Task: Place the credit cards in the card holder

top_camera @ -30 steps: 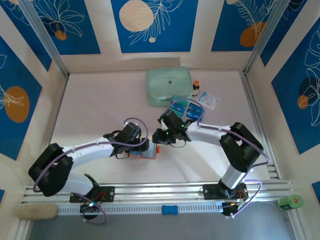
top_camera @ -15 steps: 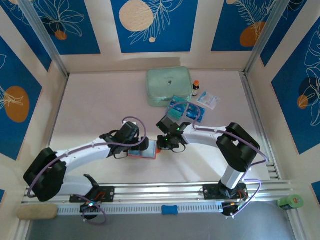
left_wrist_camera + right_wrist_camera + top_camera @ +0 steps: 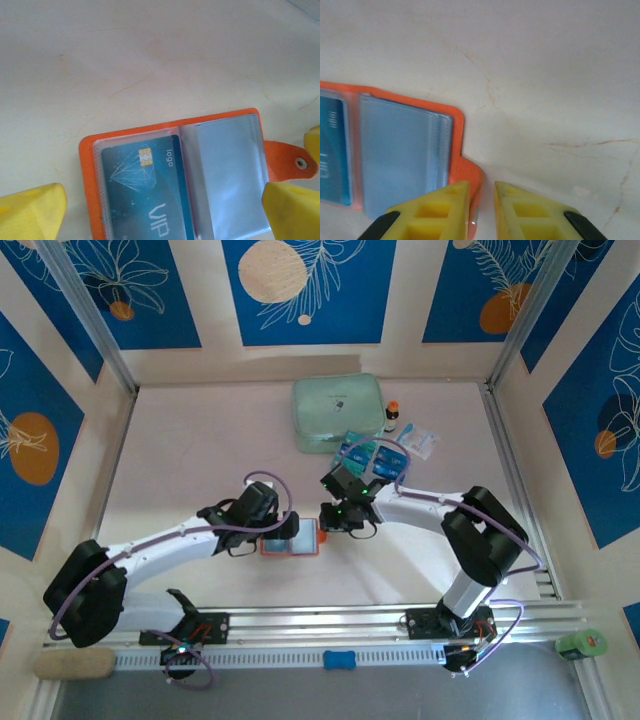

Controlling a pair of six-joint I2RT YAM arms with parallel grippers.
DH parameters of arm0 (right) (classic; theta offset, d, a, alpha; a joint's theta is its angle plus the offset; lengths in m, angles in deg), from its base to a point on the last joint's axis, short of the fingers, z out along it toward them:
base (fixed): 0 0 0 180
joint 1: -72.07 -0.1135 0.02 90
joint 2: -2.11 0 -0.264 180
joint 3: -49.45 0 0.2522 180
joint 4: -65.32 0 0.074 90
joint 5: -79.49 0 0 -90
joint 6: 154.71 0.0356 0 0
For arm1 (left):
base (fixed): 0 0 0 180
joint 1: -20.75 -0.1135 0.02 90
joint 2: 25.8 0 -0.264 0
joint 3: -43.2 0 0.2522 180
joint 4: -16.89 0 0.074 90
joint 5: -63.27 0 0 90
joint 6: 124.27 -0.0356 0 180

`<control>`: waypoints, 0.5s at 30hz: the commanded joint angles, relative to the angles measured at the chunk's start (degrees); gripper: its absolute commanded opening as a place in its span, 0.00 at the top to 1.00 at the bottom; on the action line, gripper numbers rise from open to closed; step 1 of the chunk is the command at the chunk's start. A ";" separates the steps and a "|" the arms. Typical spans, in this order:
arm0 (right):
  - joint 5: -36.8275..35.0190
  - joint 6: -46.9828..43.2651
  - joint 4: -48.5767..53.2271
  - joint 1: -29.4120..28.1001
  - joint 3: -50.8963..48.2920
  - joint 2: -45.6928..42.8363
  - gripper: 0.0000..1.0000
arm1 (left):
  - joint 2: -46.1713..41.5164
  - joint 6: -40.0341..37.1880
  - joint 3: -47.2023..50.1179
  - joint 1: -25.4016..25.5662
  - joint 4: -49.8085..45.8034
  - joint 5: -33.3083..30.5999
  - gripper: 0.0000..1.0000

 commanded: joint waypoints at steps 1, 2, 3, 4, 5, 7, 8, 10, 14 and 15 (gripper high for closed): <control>4.96 0.37 -2.00 1.70 0.48 -3.17 0.83 | 1.17 0.80 -2.52 1.54 0.63 0.98 0.00; 6.26 0.72 -2.70 2.14 0.35 -3.27 0.85 | 1.56 0.82 -2.71 1.81 0.79 0.98 0.00; 7.83 1.11 -3.84 2.68 0.28 -3.26 0.88 | 1.99 0.82 -2.82 2.10 0.87 0.98 0.00; 9.34 1.61 -4.97 3.27 0.10 -3.06 0.91 | 2.34 0.79 -2.83 2.40 1.08 0.91 0.00; 10.71 2.12 -5.90 3.77 -0.19 -2.74 0.94 | 2.63 0.84 -2.74 2.60 1.21 0.82 0.00; 13.58 3.00 -8.15 4.66 -0.54 -1.69 0.98 | 3.18 0.81 -2.44 3.00 1.34 0.55 0.00; 14.73 3.13 -8.89 4.92 -0.49 -1.17 1.00 | 3.41 0.86 -2.18 3.16 1.49 0.46 0.00; 16.61 3.13 -9.67 5.16 0.05 0.30 1.00 | 3.91 0.79 -1.57 3.41 1.75 0.19 0.00; 17.47 2.58 -9.41 4.52 1.40 2.54 1.00 | 4.58 0.47 -0.73 3.57 1.96 -0.20 0.00; 17.24 2.55 -9.04 4.42 1.72 3.08 1.00 | 4.76 0.38 -0.50 3.56 1.96 -0.25 0.00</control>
